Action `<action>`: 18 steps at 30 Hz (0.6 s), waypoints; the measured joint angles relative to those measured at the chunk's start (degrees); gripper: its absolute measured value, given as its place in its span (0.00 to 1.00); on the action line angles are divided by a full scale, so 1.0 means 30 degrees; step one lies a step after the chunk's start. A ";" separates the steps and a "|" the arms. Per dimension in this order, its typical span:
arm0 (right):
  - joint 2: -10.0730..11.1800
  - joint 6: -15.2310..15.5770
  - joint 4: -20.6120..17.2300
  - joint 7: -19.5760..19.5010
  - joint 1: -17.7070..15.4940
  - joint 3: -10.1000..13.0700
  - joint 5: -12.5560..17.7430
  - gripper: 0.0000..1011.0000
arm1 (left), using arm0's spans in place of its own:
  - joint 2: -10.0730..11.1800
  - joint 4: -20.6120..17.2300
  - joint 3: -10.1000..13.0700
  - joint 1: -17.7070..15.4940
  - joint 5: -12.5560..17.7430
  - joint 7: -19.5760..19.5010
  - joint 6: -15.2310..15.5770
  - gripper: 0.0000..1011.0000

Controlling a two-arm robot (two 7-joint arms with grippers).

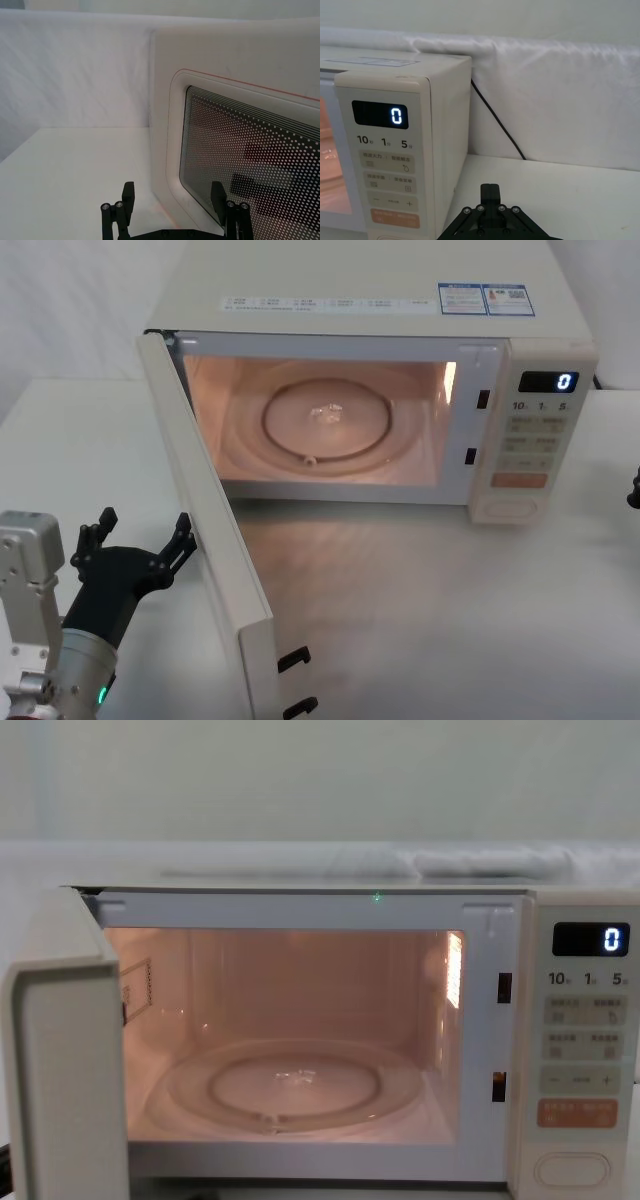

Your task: Press the button to open the microwave door with one hand; close the microwave door with the other hand.

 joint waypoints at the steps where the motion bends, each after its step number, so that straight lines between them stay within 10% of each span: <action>1: -0.0003 0.0001 0.0000 -0.0001 -0.0002 0.0000 -0.0001 0.00 | 0.0000 0.0001 0.0001 0.0001 0.0001 0.0000 -0.0001 0.99; 18: -0.0037 0.0014 -0.0007 -0.0022 -0.0038 -0.0020 -0.0035 0.14 | 0.0000 0.0001 0.0001 0.0000 0.0001 0.0000 -0.0001 0.99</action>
